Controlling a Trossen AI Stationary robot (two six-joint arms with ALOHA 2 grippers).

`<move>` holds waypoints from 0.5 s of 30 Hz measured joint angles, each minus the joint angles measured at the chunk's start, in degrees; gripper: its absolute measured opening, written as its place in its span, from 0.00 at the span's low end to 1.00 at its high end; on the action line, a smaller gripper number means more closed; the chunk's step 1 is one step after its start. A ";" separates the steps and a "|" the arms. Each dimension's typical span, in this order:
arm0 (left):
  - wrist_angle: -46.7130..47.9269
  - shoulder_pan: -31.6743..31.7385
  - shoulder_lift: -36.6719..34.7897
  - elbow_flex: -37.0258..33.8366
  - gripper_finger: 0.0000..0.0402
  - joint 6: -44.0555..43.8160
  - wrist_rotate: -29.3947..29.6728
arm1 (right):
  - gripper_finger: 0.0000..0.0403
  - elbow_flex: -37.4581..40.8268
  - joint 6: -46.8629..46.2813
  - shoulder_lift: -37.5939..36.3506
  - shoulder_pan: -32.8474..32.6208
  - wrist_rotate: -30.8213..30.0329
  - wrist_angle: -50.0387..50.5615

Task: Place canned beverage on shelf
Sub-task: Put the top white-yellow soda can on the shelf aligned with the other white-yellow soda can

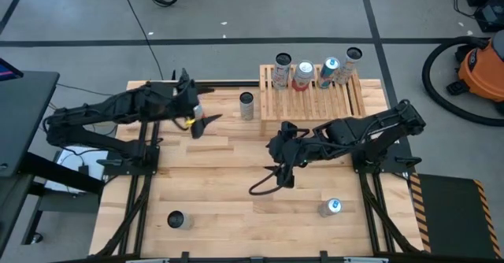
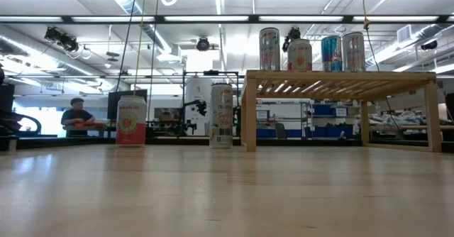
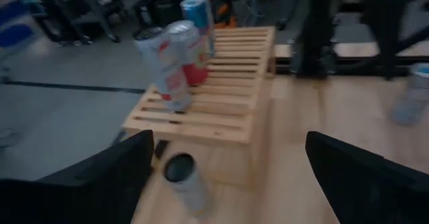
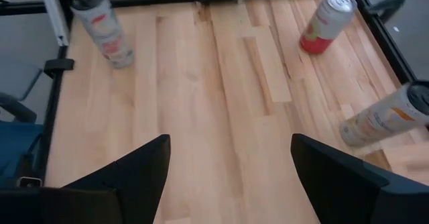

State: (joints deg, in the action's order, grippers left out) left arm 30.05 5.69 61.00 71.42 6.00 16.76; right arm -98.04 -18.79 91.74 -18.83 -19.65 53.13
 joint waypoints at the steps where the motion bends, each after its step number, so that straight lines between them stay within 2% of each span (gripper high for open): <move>1: -0.92 1.20 0.73 0.00 0.98 1.10 -0.01 | 0.79 0.00 -0.33 0.00 0.32 0.00 0.59; 6: -2.01 8.04 4.46 0.00 0.98 3.70 -0.51 | 0.79 0.00 -1.07 0.00 1.90 -1.52 2.68; 10: -3.76 13.78 7.85 0.00 0.98 3.70 -7.98 | 0.79 -0.02 -1.01 -0.69 2.73 -4.76 3.26; 15: -7.07 18.18 12.55 0.00 0.97 7.81 -9.48 | 0.79 -0.02 -1.20 -2.52 3.37 -7.73 5.50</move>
State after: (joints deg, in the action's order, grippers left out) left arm 22.98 23.86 73.55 71.42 13.81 7.29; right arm -98.06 -19.99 89.22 -15.46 -27.38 58.64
